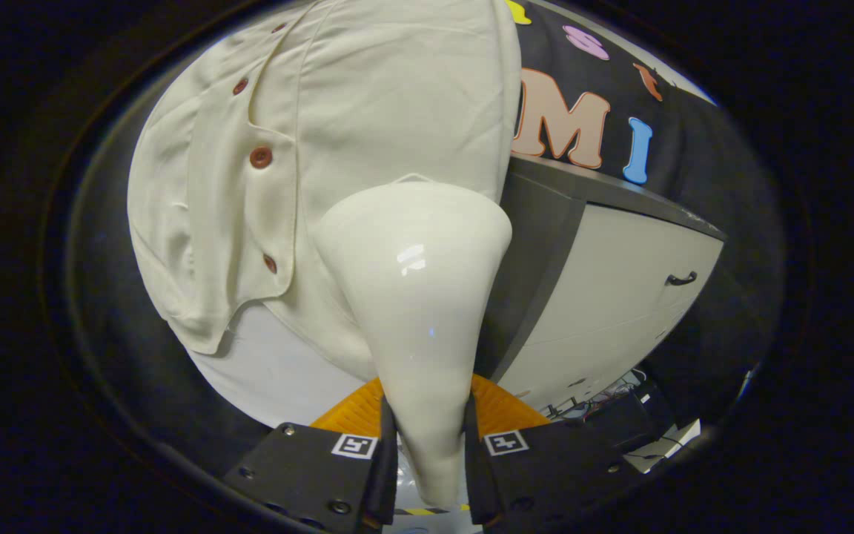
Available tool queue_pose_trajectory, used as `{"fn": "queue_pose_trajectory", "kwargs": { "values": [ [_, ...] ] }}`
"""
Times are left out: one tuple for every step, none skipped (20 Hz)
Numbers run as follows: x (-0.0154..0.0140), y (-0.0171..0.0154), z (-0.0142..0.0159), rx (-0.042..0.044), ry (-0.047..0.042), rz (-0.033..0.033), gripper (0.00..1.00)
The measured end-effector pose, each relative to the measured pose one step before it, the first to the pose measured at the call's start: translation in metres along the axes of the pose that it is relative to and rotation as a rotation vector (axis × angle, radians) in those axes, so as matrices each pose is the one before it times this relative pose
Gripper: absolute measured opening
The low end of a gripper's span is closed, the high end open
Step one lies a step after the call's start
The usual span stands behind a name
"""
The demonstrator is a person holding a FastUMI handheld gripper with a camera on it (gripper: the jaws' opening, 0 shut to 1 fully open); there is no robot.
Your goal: Iron the clothes twice with a garment steamer, once on the left side and once on the right side.
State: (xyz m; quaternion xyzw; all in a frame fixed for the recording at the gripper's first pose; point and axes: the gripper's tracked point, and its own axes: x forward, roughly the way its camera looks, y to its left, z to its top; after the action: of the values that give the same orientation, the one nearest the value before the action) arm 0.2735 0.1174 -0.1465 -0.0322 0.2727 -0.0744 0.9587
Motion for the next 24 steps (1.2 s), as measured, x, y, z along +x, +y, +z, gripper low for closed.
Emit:
{"fn": "queue_pose_trajectory", "kwargs": {
  "values": [
    [0.0014, 0.00311, -0.00439, 0.0032, 0.00138, 0.00144, 0.38],
    [0.00126, 0.00332, -0.00427, 0.00061, 0.00792, 0.00562, 0.38],
    [0.00181, 0.0031, -0.00703, -0.00756, 0.01337, 0.0048, 0.38],
    [0.00102, 0.00196, -0.00619, -0.01111, 0.0114, -0.00047, 0.38],
    [0.00103, 0.00225, -0.00637, -0.00952, 0.01105, 0.00182, 0.38],
    [0.00076, 0.00353, -0.00579, 0.00026, 0.00867, 0.00667, 0.38],
    [0.00071, 0.00365, -0.00756, -0.00165, 0.01355, 0.00822, 0.38],
    [0.00121, 0.00287, -0.00804, -0.00616, 0.01528, 0.0046, 0.38],
    [0.00017, 0.00268, -0.00866, -0.01027, 0.01723, -0.00072, 0.38],
    [-0.00053, 0.00213, -0.00754, -0.00671, 0.01087, 0.00034, 0.38],
    [-0.00259, 0.00276, -0.00727, -0.00233, 0.00585, 0.00096, 0.38],
    [-0.00272, 0.00182, -0.00528, 0.00223, -0.00104, -0.00109, 0.38],
    [-0.00334, 0.00158, -0.00526, 0.00293, -0.00177, 0.00222, 0.38],
    [-0.00264, 0.00294, -0.00258, 0.00225, -0.001, 0.00245, 0.38],
    [-0.00275, 0.00195, -0.00295, 0.00196, 0.00735, -0.0021, 0.39],
    [-0.00332, 0.00167, -0.00141, 0.00215, -0.00551, 0.00197, 0.39],
    [-0.00276, 0.00385, -0.00111, -0.00019, -0.00471, 0.00453, 0.39],
    [-0.00416, 0.00295, -0.0001, -0.00263, -0.00665, 0.00239, 0.38],
    [-0.00397, 0.00071, 0.00026, -0.00689, -0.00514, 0.00095, 0.38],
    [-0.00374, 0.00088, 0.00154, -0.00207, -0.00771, -0.00161, 0.38],
    [-0.00599, 0.00161, 0.00181, 0.00105, -0.00606, 0.00135, 0.38],
    [-0.00677, 0.00425, 0.00346, 0.00059, -0.01349, 0.01248, 0.38],
    [-0.0055, 0.00371, 0.00515, -0.00578, -0.01737, 0.01019, 0.38],
    [-0.00879, 0.00169, 0.00678, -0.00813, -0.01856, 0.00015, 0.38]
  ]
}}
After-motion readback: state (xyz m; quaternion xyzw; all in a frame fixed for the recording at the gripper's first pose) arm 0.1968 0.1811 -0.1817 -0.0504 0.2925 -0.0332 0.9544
